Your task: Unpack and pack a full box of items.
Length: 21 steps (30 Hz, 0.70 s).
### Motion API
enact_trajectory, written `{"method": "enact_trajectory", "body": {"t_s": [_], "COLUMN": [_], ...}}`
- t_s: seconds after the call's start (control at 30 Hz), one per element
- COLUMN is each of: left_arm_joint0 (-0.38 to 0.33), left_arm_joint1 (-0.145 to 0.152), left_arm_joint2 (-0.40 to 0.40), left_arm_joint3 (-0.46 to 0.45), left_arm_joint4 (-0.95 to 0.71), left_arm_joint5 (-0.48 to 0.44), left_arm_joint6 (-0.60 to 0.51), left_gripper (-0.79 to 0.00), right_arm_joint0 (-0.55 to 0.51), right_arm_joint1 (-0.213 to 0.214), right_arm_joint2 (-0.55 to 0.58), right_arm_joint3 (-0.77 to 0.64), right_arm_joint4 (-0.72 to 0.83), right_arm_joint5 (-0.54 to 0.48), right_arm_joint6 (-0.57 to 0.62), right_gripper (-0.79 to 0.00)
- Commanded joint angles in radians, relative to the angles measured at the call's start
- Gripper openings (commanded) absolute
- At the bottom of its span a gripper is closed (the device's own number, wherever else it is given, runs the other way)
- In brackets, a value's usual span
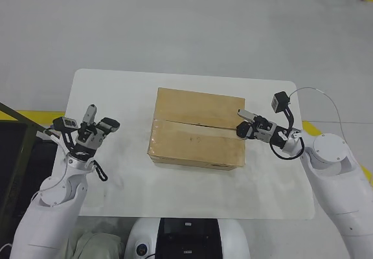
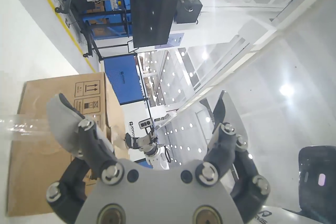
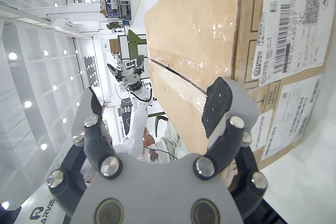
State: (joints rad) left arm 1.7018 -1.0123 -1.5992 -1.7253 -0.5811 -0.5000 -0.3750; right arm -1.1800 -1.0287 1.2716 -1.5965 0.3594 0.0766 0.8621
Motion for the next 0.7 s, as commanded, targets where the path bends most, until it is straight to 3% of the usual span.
{"method": "enact_trajectory", "body": {"t_s": [0.0,0.4,0.67], "left_arm_joint0": [-0.001,0.013,-0.041], "left_arm_joint1": [-0.003,-0.017,-0.035], "left_arm_joint2": [0.014,0.074,0.128], "left_arm_joint3": [0.019,0.084,0.167], "left_arm_joint4": [-0.007,0.032,0.076], "left_arm_joint5": [0.002,0.006,-0.012], "left_arm_joint6": [-0.013,-0.098,-0.027], "left_gripper": [0.0,0.0,0.0], "right_arm_joint0": [0.0,0.0,0.0], "right_arm_joint1": [0.0,0.0,0.0], "right_arm_joint2": [0.0,0.0,0.0], "right_arm_joint3": [0.0,0.0,0.0], "right_arm_joint4": [0.0,0.0,0.0], "right_arm_joint5": [0.0,0.0,0.0], "right_arm_joint6": [0.0,0.0,0.0], "right_gripper": [0.0,0.0,0.0]}}
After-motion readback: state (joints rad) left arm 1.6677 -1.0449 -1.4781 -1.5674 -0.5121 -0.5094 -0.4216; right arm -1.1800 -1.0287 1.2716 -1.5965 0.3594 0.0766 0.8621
